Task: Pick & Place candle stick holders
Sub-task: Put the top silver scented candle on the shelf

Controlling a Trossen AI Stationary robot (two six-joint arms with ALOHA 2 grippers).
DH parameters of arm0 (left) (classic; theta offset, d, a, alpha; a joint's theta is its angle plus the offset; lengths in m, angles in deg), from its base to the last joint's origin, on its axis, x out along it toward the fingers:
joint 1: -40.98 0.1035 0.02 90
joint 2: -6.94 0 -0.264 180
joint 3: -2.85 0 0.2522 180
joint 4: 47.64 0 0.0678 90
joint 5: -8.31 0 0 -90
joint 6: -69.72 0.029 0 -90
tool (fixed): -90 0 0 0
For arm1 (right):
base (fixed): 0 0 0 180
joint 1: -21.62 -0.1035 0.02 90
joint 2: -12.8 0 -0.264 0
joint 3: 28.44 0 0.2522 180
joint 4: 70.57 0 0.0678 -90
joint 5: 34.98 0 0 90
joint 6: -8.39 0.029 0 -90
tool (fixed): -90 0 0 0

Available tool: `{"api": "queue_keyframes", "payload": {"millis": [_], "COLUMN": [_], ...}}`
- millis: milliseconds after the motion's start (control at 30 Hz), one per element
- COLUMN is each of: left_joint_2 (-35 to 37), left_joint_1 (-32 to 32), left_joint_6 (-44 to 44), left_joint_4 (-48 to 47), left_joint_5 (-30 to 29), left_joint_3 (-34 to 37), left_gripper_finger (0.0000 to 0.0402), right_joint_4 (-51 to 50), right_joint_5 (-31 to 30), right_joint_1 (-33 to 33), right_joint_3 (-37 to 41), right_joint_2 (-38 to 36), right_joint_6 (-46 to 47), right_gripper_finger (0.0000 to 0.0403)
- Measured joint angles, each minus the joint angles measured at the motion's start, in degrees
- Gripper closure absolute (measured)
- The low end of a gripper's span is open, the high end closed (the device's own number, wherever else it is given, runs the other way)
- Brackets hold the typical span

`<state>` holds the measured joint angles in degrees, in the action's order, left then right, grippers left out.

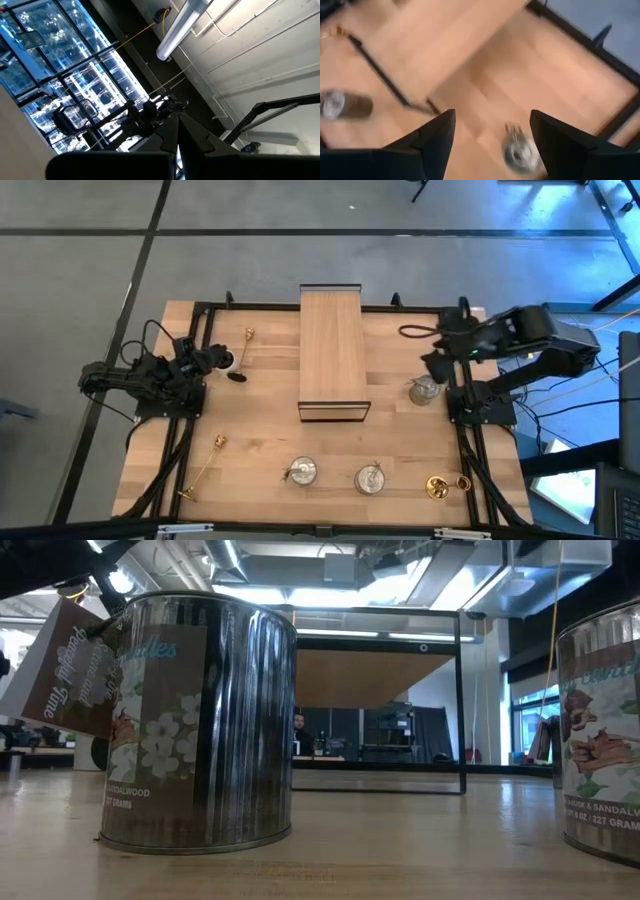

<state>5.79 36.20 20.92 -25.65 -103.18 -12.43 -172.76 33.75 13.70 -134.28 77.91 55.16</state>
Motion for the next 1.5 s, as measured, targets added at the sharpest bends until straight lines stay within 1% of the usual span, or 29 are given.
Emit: {"api": "queue_keyframes", "payload": {"millis": [100,233,367,467,567,633,700,800,900,933,1000,1067,1200,1267,1433,1500], "left_joint_2": [0.0,0.0,0.0,0.0,0.0,0.0,0.0,0.0,0.0,0.0,0.0,0.0,0.0,0.0,0.0,0.0], "left_joint_1": [0.0,0.0,0.0,0.0,0.0,0.0,0.0,0.0,0.0,0.0,0.0,0.0,0.0,0.0,0.0,0.0], "left_joint_6": [0.0,-0.5,-1.0,-1.0,-1.0,-1.0,-1.0,-1.2,-1.7,-1.7,-2.4,-2.5,-3.0,-3.0,-3.0,-3.0], "left_joint_4": [0.0,0.0,0.0,-0.1,0.0,0.0,0.0,0.0,0.0,0.0,0.0,0.0,0.0,0.0,0.0,0.0], "left_joint_5": [0.0,0.0,0.4,0.4,-0.7,-0.7,-0.1,0.7,1.6,1.8,1.9,2.0,2.1,2.1,2.1,2.1], "left_joint_3": [0.0,0.0,0.0,0.0,0.0,0.0,0.0,0.0,0.0,0.0,0.0,0.0,0.0,0.0,0.0,0.0], "left_gripper_finger": [0.04,0.04,0.04,0.04,0.04,0.04,0.04,0.04,0.04,0.04,0.04,0.04,0.04,0.04,0.04,0.04], "right_joint_4": [3.2,3.2,4.7,8.9,11.7,11.4,8.6,3.0,-1.7,-1.9,-1.2,-1.5,-1.3,-1.1,3.0,6.2], "right_joint_5": [0.1,2.0,2.4,5.7,6.2,6.3,6.5,6.5,5.4,4.4,3.5,3.5,3.5,2.6,-4.9,-5.9], "right_joint_1": [0.0,-0.7,-0.7,-0.7,-0.7,-0.5,-0.3,-0.3,-0.4,-0.5,-0.5,-0.5,-0.6,-1.5,-5.5,-6.9], "right_joint_3": [0.5,0.7,0.6,0.7,0.6,0.6,0.6,0.6,0.6,0.8,2.3,3.8,9.2,12.2,19.8,22.7], "right_joint_2": [-0.1,1.5,2.2,3.1,3.6,4.6,5.7,7.9,10.7,11.6,12.5,13.2,13.5,12.8,10.0,8.3], "right_joint_6": [-0.8,-1.3,-0.8,-0.9,-5.3,-5.3,-5.2,-3.8,-3.2,-2.7,-2.6,-2.2,-2.8,-6.7,-9.6,-10.3], "right_gripper_finger": [0.0141,0.015,0.0155,0.0155,0.0154,0.0151,0.0142,0.0115,0.0073,0.0056,0.0022,0.0009,0.0014,0.0015,0.0015,0.0015]}}
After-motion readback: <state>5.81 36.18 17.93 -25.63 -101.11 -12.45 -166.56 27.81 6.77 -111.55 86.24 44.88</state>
